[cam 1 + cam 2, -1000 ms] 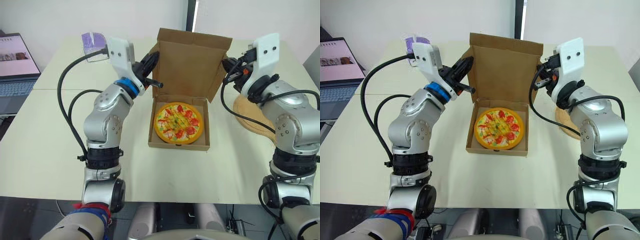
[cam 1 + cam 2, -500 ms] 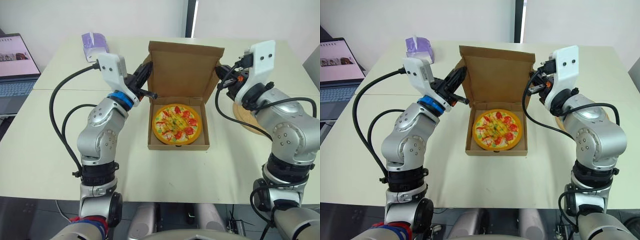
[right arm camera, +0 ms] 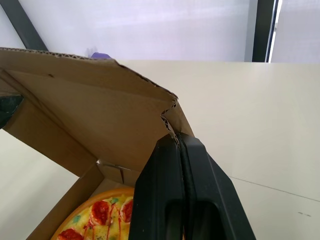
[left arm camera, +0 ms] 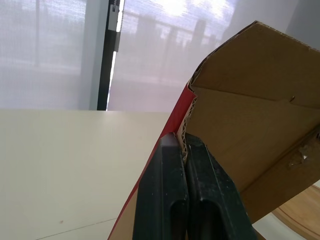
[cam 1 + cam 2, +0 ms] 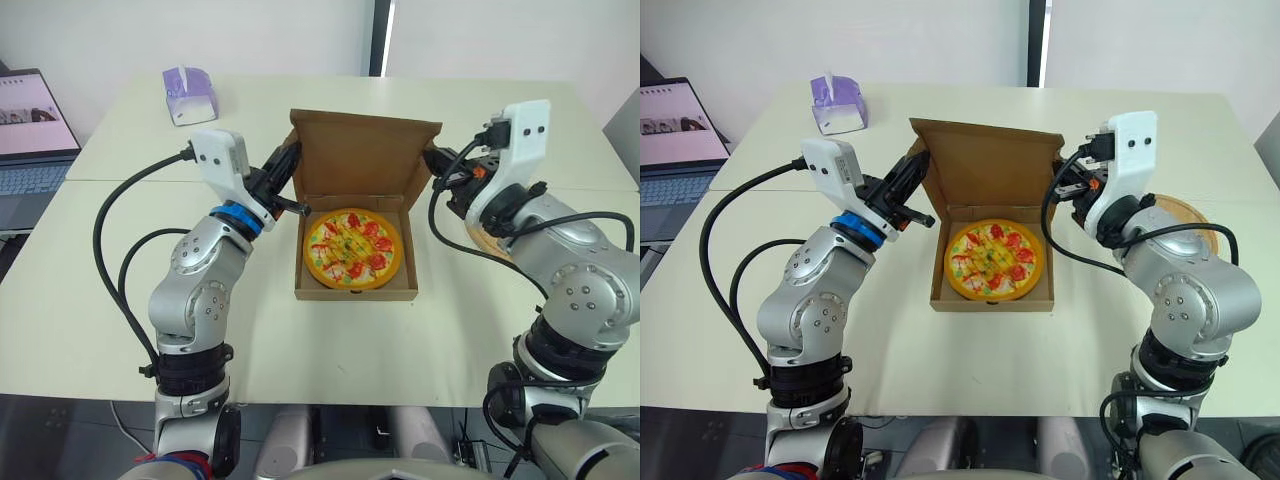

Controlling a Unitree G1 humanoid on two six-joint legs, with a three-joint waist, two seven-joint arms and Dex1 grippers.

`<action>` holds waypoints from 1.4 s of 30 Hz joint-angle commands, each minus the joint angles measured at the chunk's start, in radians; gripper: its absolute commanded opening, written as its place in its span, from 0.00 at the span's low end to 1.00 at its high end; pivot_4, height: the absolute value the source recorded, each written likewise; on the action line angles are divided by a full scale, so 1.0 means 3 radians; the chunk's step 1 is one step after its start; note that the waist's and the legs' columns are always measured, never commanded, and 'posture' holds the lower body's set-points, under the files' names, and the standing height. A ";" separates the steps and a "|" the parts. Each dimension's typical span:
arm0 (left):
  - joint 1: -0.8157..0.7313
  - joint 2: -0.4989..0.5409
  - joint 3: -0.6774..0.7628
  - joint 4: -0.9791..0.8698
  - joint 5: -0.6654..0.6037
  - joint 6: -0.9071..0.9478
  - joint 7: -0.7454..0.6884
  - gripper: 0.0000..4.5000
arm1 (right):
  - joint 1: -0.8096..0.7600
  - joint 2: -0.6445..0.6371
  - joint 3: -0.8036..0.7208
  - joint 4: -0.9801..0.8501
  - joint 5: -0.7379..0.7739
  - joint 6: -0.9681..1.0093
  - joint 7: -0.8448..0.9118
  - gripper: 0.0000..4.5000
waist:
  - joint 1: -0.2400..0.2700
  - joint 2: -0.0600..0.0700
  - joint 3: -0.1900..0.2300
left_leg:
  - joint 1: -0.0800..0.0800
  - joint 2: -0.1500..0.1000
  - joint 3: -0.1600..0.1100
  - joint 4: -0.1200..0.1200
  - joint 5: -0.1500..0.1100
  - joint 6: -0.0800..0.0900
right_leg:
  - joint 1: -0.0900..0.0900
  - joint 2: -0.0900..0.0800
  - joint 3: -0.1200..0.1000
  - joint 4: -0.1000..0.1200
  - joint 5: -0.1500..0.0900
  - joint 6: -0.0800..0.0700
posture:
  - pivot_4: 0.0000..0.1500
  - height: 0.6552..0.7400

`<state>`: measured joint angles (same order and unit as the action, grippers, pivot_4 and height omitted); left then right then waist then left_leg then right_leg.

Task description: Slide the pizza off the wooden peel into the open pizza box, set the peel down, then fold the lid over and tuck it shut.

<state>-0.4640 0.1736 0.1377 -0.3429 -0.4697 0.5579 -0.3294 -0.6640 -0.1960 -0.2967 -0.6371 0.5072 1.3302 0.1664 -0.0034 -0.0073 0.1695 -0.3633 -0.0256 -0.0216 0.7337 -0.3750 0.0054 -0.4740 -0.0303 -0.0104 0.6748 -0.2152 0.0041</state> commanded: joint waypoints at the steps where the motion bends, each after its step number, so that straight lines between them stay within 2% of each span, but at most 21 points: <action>1: -0.0084 -0.0024 -0.0071 -0.0180 -0.0103 -0.0070 -0.0032 0.00 | -0.0129 0.0058 0.0040 -0.0075 0.0159 0.0101 0.0014 0.01 | 0.0000 0.0000 0.0000 | 0.0000 0.0000 0.0000 0.0000 0.0000 0.0000 | 0.0000 0.0000 0.0000 0.0000 0.0000 0.0000 | 1.00 0.82; 8: -0.0240 -0.0054 -0.0041 -0.0008 -0.0076 -0.0137 -0.0004 0.00 | -0.0381 0.0136 0.0024 0.0154 0.0139 0.0078 -0.0053 0.01 | -0.0001 0.0000 0.0000 | 0.0000 0.0000 0.0000 0.0000 0.0000 0.0000 | 0.0000 0.0000 0.0000 0.0000 0.0000 0.0000 | 1.00 0.82; 15: -0.0246 -0.0065 -0.0063 0.0029 -0.0081 -0.0163 -0.0003 0.00 | -0.0506 -0.0044 0.0072 0.0386 0.0150 -0.0003 0.0042 0.01 | -0.0007 0.0000 0.0000 | -0.0001 0.0000 0.0000 0.0000 0.0000 0.0000 | 0.0000 0.0000 0.0000 -0.0002 0.0000 0.0000 | 1.00 0.82; 21: -0.0153 -0.0090 -0.0090 -0.0040 -0.0076 -0.0155 0.0007 0.00 | -0.0296 0.0087 0.0087 0.0218 0.0245 0.0142 0.0002 0.01 | -0.0006 0.0000 0.0000 | -0.0001 0.0000 -0.0001 -0.0001 0.0000 0.0000 | 0.0000 0.0000 0.0000 -0.0002 0.0000 0.0000 | 1.00 0.82; 27: 0.0149 -0.0102 -0.0200 -0.0298 -0.0053 -0.0163 -0.0004 0.00 | -0.0042 0.0258 0.0051 -0.0019 0.0269 0.0311 -0.0045 0.01 | -0.0005 0.0000 -0.0001 | -0.0001 0.0001 -0.0001 -0.0001 0.0000 0.0000 | 0.0000 0.0000 0.0000 -0.0002 0.0000 0.0000 | 1.00 0.82; 37: 0.0424 -0.0163 -0.0314 -0.0473 -0.0041 -0.0211 0.0058 0.00 | 0.0123 0.0297 0.0011 -0.0169 0.0241 0.0379 -0.0043 0.01 | -0.0005 -0.0004 -0.0009 | 0.0002 0.0001 -0.0002 -0.0001 0.0000 0.0001 | 0.0004 0.0000 -0.0001 -0.0003 0.0000 0.0000 | 1.00 0.82; 42: 0.0606 -0.0081 -0.0296 -0.0550 -0.0043 -0.0201 0.0037 0.00 | 0.0264 0.0316 0.0037 -0.0282 0.0251 0.0401 -0.0022 0.01 | -0.0005 -0.0008 -0.0019 | 0.0003 0.0001 -0.0002 -0.0002 -0.0001 0.0001 | 0.0005 0.0001 -0.0001 -0.0004 0.0000 0.0000 | 1.00 0.82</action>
<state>-0.2837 0.1445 0.0904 -0.4587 -0.4672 0.4950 -0.2949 -0.5996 -0.1121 -0.3255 -0.6989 0.5390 1.4291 0.1376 -0.0049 -0.0097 0.1637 -0.3624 -0.0253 -0.0224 0.7331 -0.3752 0.0058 -0.4724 -0.0301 -0.0107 0.6736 -0.2153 0.0039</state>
